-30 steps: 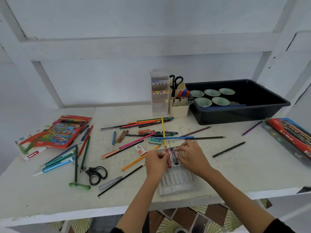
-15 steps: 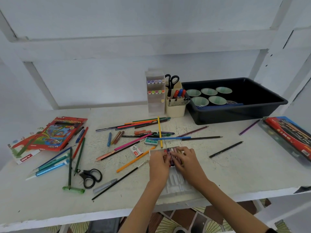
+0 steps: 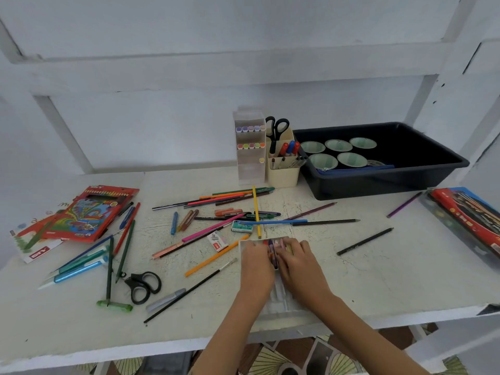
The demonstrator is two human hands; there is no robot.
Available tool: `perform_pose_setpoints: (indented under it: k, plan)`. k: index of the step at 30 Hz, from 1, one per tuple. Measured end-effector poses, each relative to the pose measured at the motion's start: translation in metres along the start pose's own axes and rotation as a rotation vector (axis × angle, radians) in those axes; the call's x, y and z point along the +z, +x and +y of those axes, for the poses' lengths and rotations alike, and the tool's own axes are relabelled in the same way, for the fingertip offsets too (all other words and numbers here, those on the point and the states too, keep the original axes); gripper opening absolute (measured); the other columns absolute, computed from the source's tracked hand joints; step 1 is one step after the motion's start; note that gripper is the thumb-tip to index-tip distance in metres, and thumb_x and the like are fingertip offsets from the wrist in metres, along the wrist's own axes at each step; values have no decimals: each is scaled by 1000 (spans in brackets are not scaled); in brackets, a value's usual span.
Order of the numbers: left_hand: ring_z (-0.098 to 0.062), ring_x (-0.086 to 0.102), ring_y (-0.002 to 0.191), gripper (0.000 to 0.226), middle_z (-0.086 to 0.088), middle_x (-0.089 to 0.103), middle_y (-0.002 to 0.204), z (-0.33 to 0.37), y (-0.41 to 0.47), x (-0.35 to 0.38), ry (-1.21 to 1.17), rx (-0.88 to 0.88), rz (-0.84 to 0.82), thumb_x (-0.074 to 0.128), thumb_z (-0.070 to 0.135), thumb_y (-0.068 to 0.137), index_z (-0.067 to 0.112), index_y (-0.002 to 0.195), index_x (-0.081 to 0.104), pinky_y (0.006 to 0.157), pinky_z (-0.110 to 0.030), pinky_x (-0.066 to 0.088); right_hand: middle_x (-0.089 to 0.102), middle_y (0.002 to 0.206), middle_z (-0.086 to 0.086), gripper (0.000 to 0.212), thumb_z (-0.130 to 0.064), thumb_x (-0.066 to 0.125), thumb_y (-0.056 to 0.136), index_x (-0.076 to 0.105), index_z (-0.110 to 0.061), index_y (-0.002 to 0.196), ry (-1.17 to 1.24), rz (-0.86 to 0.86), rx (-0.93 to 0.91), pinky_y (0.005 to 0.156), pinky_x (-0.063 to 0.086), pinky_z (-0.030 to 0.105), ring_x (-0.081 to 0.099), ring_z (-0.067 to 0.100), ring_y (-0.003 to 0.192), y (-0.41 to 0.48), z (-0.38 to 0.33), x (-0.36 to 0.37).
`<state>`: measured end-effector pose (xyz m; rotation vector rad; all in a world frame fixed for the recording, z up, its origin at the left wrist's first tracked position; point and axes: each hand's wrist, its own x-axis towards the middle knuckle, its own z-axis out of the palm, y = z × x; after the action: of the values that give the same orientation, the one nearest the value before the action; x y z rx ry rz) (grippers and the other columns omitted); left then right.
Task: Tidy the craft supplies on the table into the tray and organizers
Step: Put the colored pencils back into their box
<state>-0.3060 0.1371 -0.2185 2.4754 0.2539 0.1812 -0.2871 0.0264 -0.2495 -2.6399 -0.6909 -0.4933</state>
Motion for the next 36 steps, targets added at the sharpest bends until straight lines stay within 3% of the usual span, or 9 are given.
perform_pose_setpoints:
  k: [4,8,13,19,25,31,34,36]
  plan:
    - [-16,50,81,18,-10,53,97,-5,14,-8,5,-25,-89,49,10,94,6,96,66,69,-21,37,60,108,2,23,-23,52,92,67,-19,108,13,-98,1,74,43,31,48,21,93,10,9,-9]
    - [-10,49,79,15,-4,60,97,-8,38,-27,-44,40,88,53,16,93,9,99,66,73,-19,38,64,106,-2,27,-28,50,95,64,-23,117,119,-74,73,86,39,29,47,15,100,47,29,-23]
    - [-15,57,84,15,-4,64,94,-3,83,-38,79,169,157,57,13,91,9,96,70,77,-23,44,68,104,0,23,-22,57,92,68,-18,112,126,-95,215,84,41,26,51,14,96,96,54,-18]
    - [-20,52,103,19,-1,64,106,-1,121,-20,453,333,-67,54,21,93,17,103,70,93,-31,35,66,104,-2,27,-32,62,88,68,-24,113,117,-225,204,85,40,31,46,17,99,125,62,-3]
    - [-22,45,114,24,-3,59,115,-5,134,-9,652,383,-125,55,26,91,17,112,64,99,-33,27,60,99,0,23,-36,65,85,71,-30,106,108,-289,152,76,33,28,43,17,97,132,66,7]
    - [-23,48,110,22,-5,61,111,-4,135,-10,760,496,-130,53,21,93,13,111,63,100,-34,25,61,85,-6,15,-27,71,81,74,-23,95,306,-275,228,71,36,24,48,13,88,131,73,8]
    - [-22,52,106,16,-4,64,106,-4,130,-9,762,527,-129,54,15,92,13,105,64,100,-33,25,64,83,-7,13,-17,71,81,73,-15,93,510,-181,364,66,41,13,56,9,82,127,74,2]
    - [-22,52,107,17,-2,65,106,-4,128,-10,670,547,-110,55,14,92,15,107,63,97,-32,24,68,85,-4,14,-14,71,81,72,-13,95,637,-114,463,70,47,14,61,9,83,123,75,-4]
